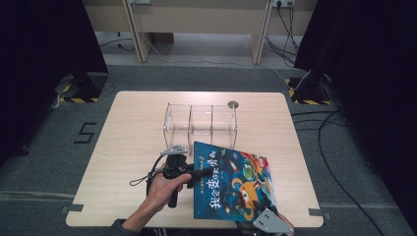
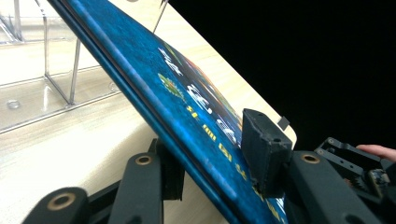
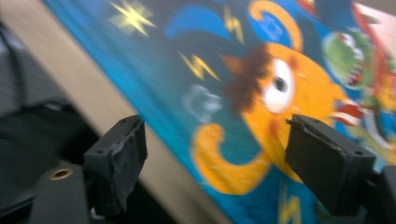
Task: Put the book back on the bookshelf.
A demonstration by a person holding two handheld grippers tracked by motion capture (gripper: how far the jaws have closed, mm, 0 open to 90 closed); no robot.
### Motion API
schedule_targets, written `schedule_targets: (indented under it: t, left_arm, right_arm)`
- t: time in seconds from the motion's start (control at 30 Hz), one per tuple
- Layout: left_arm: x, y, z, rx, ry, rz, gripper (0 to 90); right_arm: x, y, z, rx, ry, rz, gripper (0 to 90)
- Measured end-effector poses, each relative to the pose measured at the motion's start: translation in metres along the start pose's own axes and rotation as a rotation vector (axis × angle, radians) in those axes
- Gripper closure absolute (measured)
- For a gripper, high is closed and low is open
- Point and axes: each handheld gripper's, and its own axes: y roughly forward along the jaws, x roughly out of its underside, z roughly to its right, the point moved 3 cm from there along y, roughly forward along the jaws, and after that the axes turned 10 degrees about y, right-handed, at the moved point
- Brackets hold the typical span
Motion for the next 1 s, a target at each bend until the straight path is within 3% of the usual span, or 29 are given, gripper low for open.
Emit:
schedule_targets:
  t: [0.03, 0.13, 0.27, 0.37, 0.7, 0.87, 1.0]
  left_arm:
    - [0.000, 0.000, 0.002, -0.004, 0.000, 0.000, 58.1]
    - [0.000, -0.001, 0.003, -0.007, 0.007, 0.003, 56.8]
    - [0.000, -0.001, 0.005, -0.001, 0.008, 0.002, 54.6]
    - [0.003, 0.003, 0.008, 0.006, 0.012, -0.011, 54.2]
    - [0.004, 0.004, 0.005, -0.004, 0.011, -0.006, 55.3]
    - [0.000, 0.002, 0.005, 0.008, -0.006, 0.014, 54.0]
    - [-0.004, -0.002, 0.002, 0.043, -0.018, 0.031, 49.0]
  right_arm:
    - [0.002, 0.003, 0.005, 0.045, 0.003, -0.021, 22.7]
    - [0.001, 0.005, 0.006, 0.052, 0.006, -0.024, 22.6]
    - [-0.003, 0.006, -0.002, 0.083, -0.073, 0.010, 27.5]
    - [-0.010, 0.009, -0.008, 0.094, -0.101, 0.045, 29.8]
    - [-0.013, 0.021, -0.020, 0.216, -0.250, 0.039, 34.7]
    - [-0.015, 0.018, -0.027, 0.294, -0.353, 0.054, 50.1]
    - [-0.017, 0.011, -0.029, 0.291, -0.343, 0.098, 59.7]
